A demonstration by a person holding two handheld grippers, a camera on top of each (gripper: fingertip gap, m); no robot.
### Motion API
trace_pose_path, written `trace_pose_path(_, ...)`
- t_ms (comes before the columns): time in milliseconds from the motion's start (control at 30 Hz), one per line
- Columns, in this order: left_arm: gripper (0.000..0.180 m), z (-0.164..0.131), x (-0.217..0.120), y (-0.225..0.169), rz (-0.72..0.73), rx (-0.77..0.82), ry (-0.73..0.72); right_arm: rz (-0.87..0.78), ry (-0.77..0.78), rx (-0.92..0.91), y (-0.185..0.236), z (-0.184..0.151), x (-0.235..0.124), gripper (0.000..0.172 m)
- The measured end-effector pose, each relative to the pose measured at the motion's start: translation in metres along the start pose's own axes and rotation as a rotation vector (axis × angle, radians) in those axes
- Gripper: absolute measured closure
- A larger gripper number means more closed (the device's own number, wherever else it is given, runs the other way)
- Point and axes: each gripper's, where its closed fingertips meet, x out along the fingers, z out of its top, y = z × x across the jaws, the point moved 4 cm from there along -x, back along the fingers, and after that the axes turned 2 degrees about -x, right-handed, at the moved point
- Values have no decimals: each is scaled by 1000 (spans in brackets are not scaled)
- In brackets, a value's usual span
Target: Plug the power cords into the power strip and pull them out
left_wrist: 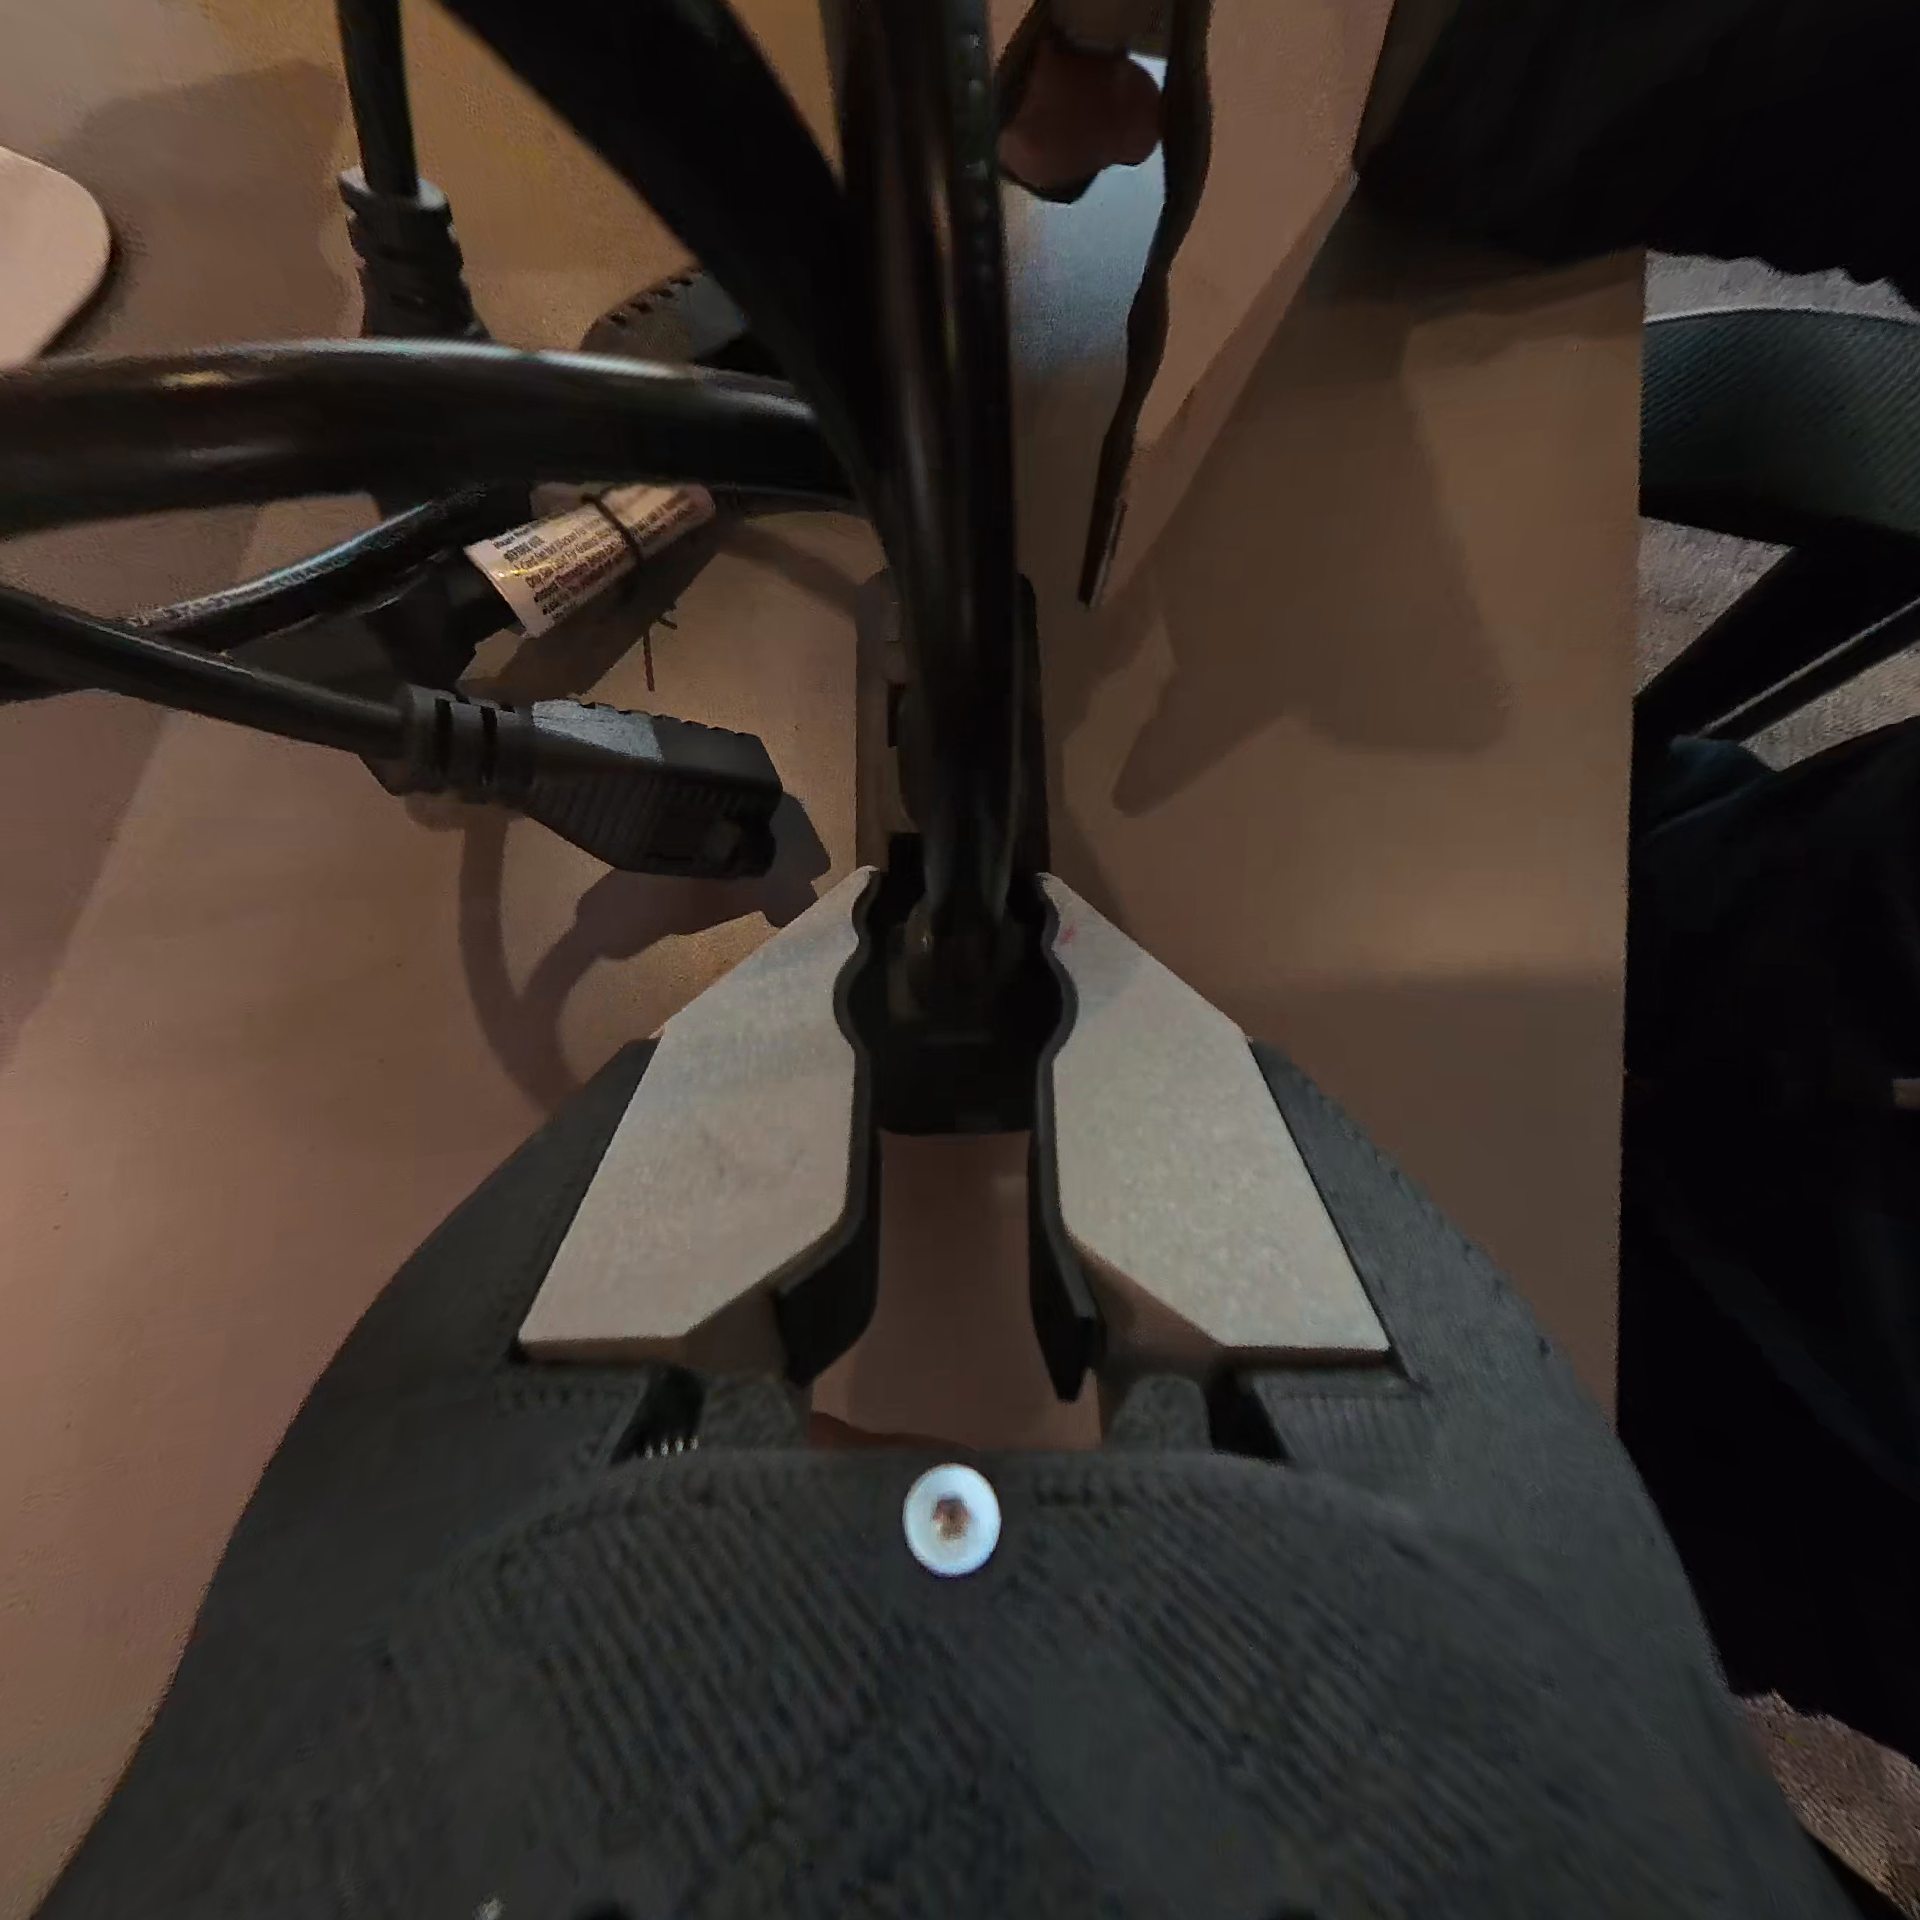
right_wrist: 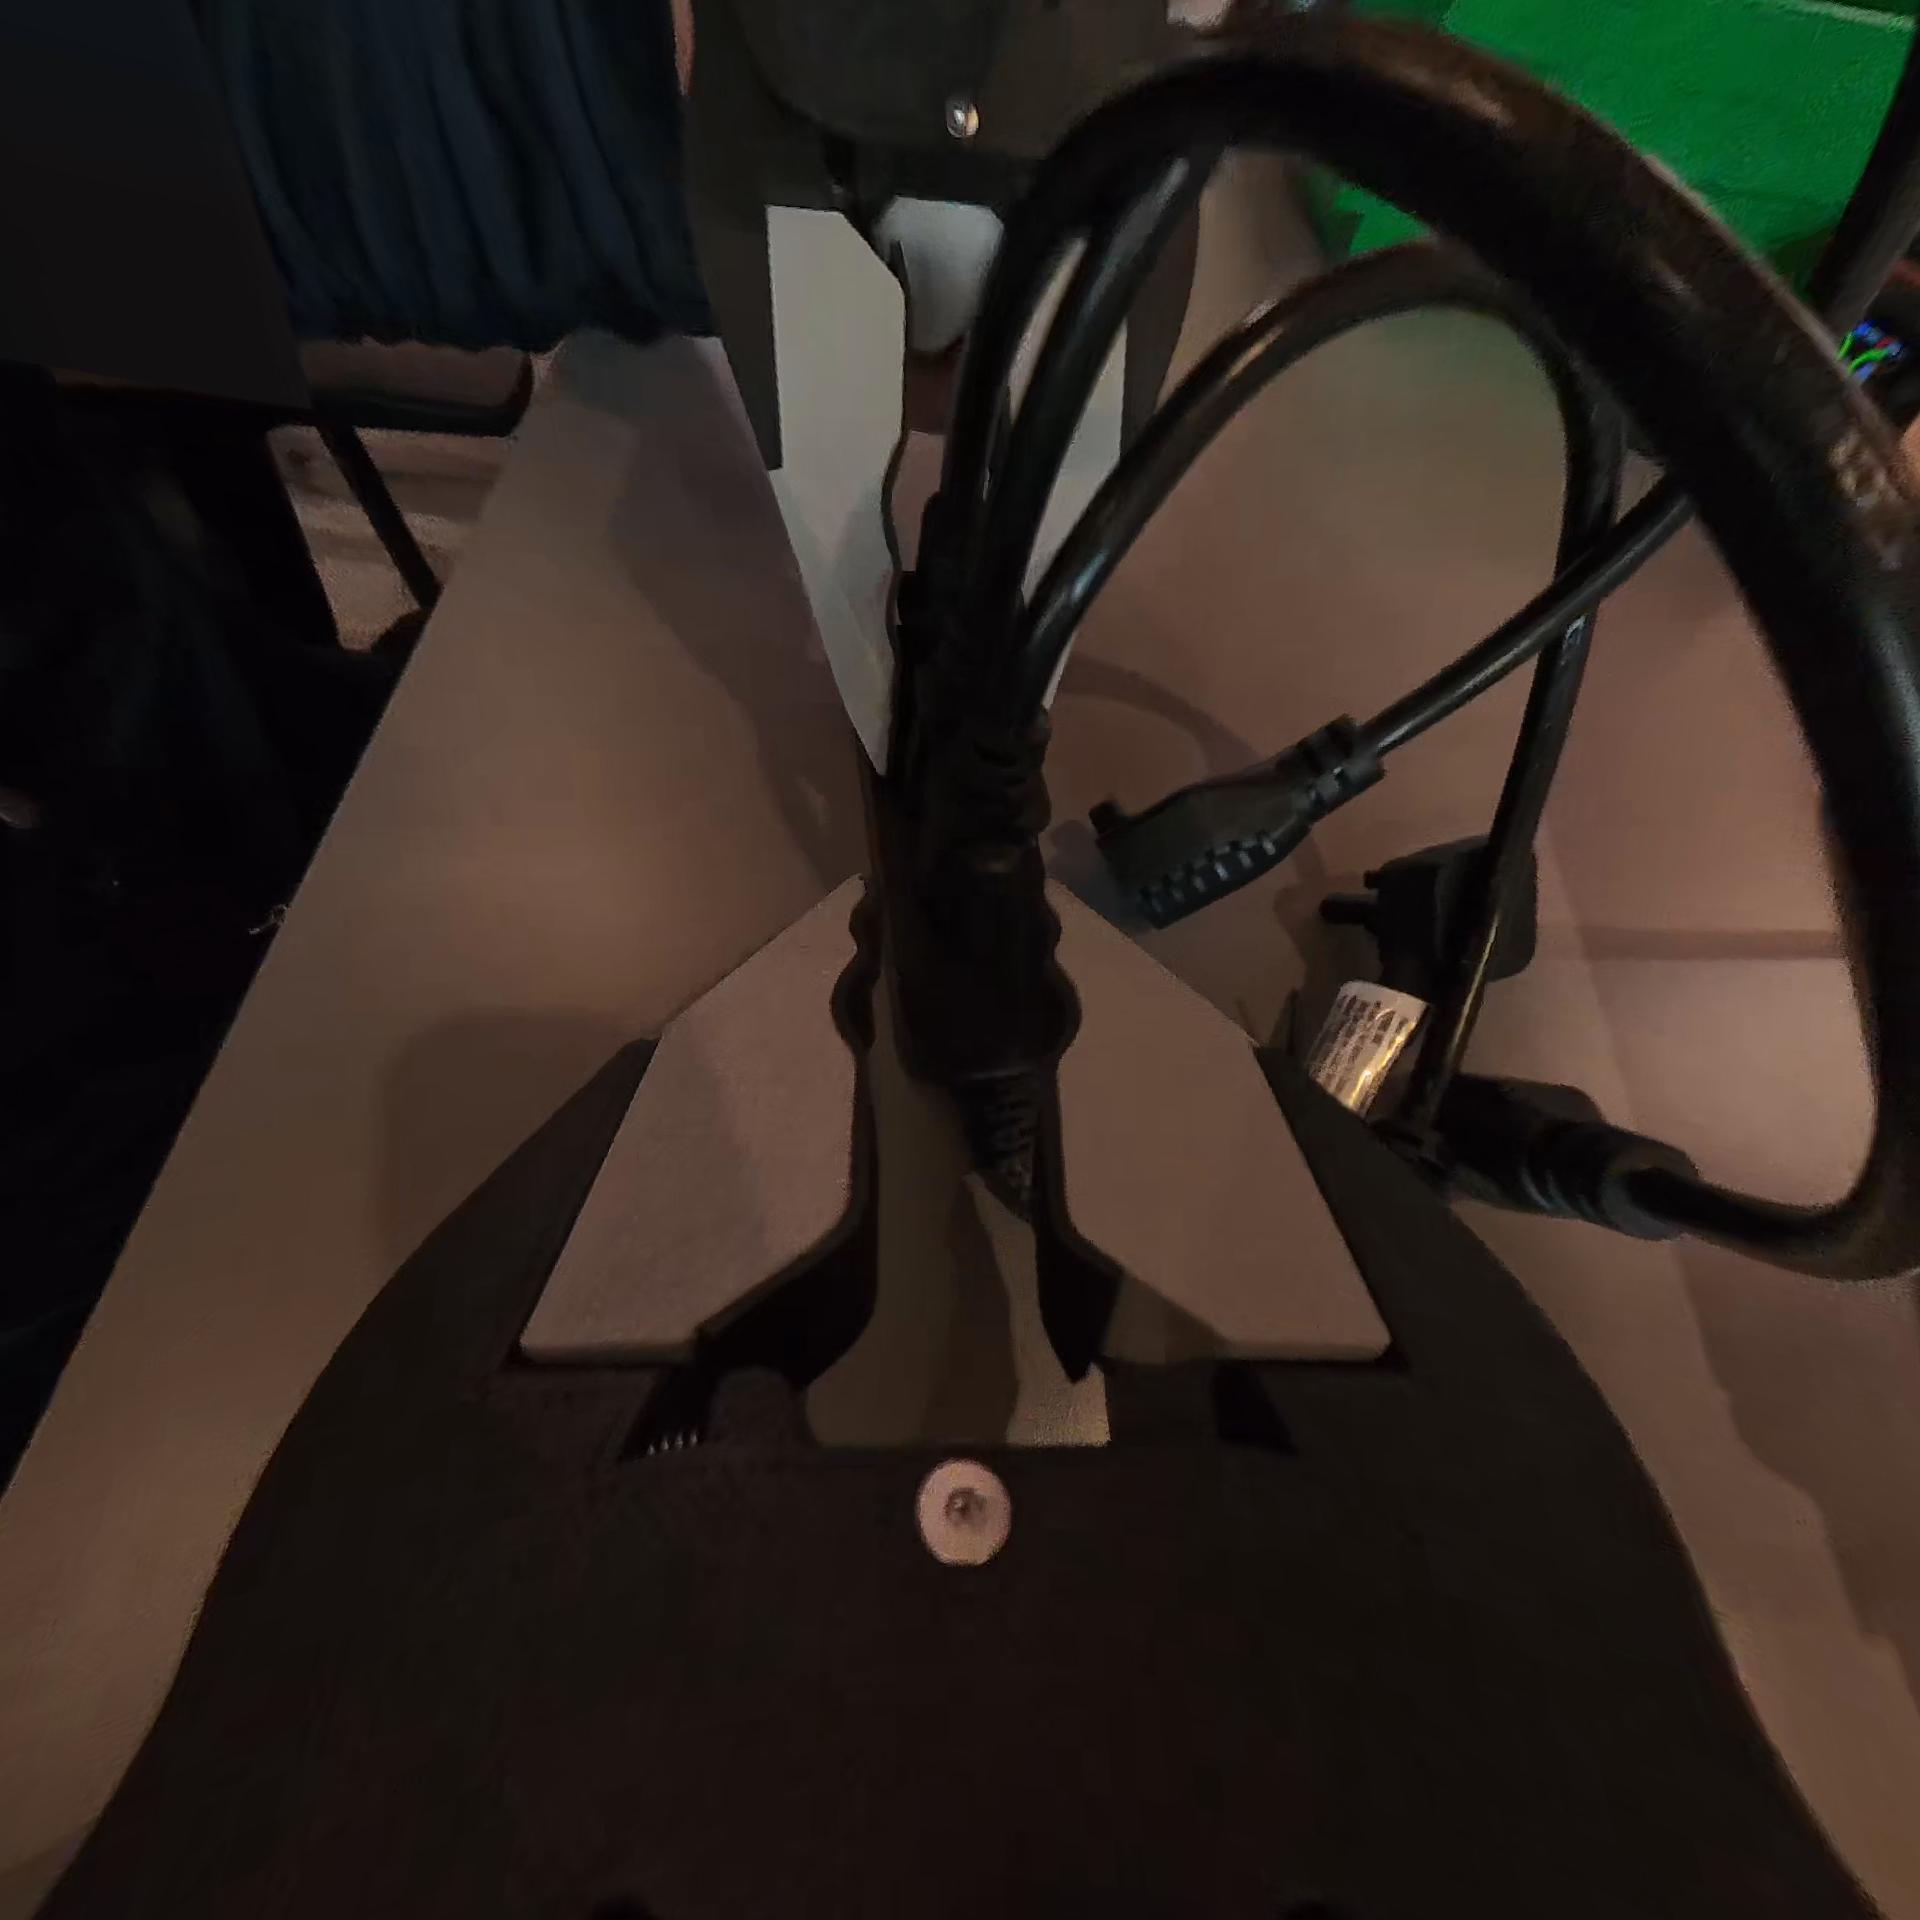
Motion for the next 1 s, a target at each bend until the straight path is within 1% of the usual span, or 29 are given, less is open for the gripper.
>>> trace_pose_path(100, 155, -1, 0, 0, -5, 9, -40, -34, 31, -68, 5, 3, -2, 150)
trace_pose_path(167, 155, -3, 0, 1, -31, -3, -75, -2, -4, -82, 14, 10, -3, 153)
trace_pose_path(233, 154, -4, -2, 1, -47, -13, -84, 16, -19, -94, 22, 15, 0, 152)
trace_pose_path(367, 155, -4, -1, 1, -41, -8, -88, -54, 69, -174, 24, 10, 12, 147)
trace_pose_path(533, 154, -4, -2, 1, -43, -14, -90, -139, 144, -270, 26, 8, 19, 151)
trace_pose_path(633, 154, -4, -2, 1, -42, -14, -92, -185, 162, -319, 27, 9, 18, 152)
trace_pose_path(700, 154, -4, -2, 1, -43, -14, -92, -185, 146, -305, 25, 9, 15, 152)
trace_pose_path(767, 154, -3, -2, 1, -41, -13, -91, -168, 118, -244, 20, 6, 10, 153)
trace_pose_path(833, 154, -3, -2, 1, -39, -11, -90, -182, 85, -180, 11, 3, 2, 146)
trace_pose_path(900, 154, -4, -2, 1, -37, -9, -89, -174, 29, -120, 5, 4, -3, 145)
trace_pose_path(933, 154, -3, -1, 1, -35, -8, -89, -164, -7, -90, 3, 6, -4, 145)
trace_pose_path(1000, 155, -3, -1, 0, -34, -7, -90, -132, -52, -25, -1, 7, 1, 138)
